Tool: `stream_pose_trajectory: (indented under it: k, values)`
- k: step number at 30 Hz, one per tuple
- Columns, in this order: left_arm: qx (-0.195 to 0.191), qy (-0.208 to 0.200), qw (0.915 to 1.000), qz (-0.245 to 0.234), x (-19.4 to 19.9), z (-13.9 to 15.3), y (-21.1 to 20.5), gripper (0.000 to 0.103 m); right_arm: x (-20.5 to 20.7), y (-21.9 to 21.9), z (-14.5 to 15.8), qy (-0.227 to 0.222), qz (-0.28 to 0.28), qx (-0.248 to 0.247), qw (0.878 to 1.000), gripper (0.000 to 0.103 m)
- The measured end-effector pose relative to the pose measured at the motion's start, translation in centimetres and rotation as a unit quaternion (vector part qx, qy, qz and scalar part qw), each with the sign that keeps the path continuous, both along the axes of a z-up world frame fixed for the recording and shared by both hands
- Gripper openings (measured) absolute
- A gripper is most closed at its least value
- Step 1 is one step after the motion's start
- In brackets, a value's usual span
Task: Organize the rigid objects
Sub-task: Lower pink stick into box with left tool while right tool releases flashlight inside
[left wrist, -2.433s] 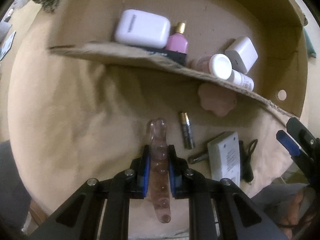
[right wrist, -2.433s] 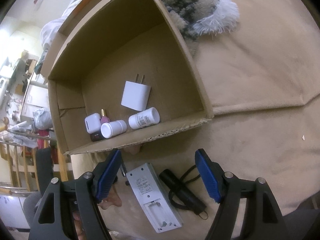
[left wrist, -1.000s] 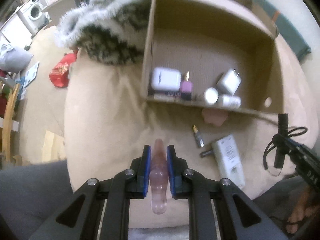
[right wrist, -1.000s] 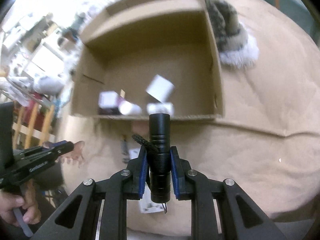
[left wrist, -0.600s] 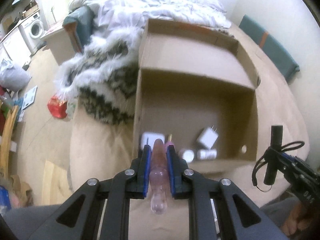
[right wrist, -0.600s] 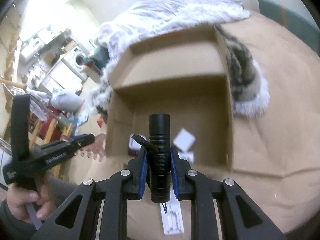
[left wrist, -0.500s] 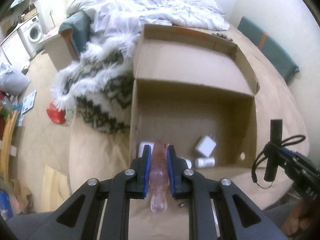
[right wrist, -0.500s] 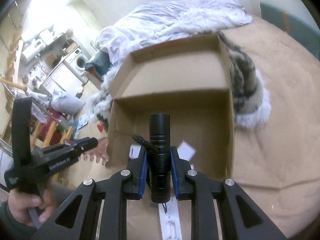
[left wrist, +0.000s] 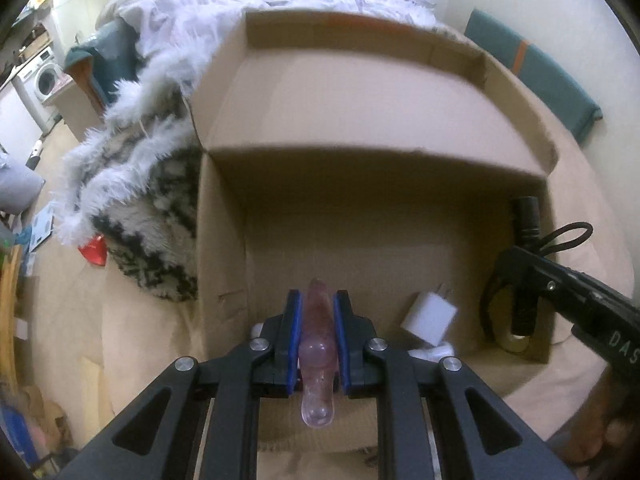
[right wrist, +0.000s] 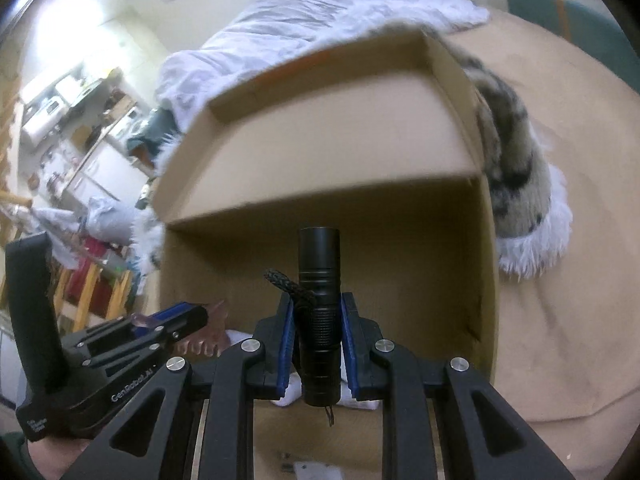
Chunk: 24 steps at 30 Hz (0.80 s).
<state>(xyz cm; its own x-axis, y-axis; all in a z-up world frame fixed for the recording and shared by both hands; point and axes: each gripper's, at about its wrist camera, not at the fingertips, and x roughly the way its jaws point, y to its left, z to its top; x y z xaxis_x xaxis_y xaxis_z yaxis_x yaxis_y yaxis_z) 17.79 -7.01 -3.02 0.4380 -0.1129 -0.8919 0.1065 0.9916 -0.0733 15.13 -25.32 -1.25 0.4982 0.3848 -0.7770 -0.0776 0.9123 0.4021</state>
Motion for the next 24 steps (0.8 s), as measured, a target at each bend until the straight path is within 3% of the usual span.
stream_pose_trajectory:
  k: [6, 17, 24]
  values:
    - [-0.011, 0.024, 0.9996, 0.009, 0.9, -3.0, 0.0, 0.014, 1.0, 0.7, -2.4, 0.034, 0.013, -0.006, 0.999, 0.023]
    - [0.001, 0.031, 0.9995, 0.004, 1.2, -4.5, -0.7, 0.014, 2.6, 0.4, -5.9, 0.096, -0.004, -0.014, 0.995, 0.023]
    - [0.011, 0.014, 0.9998, 0.001, 1.3, -4.4, -1.5, 0.014, 3.4, 0.5, -6.6, 0.106, -0.01, -0.014, 0.994, 0.023]
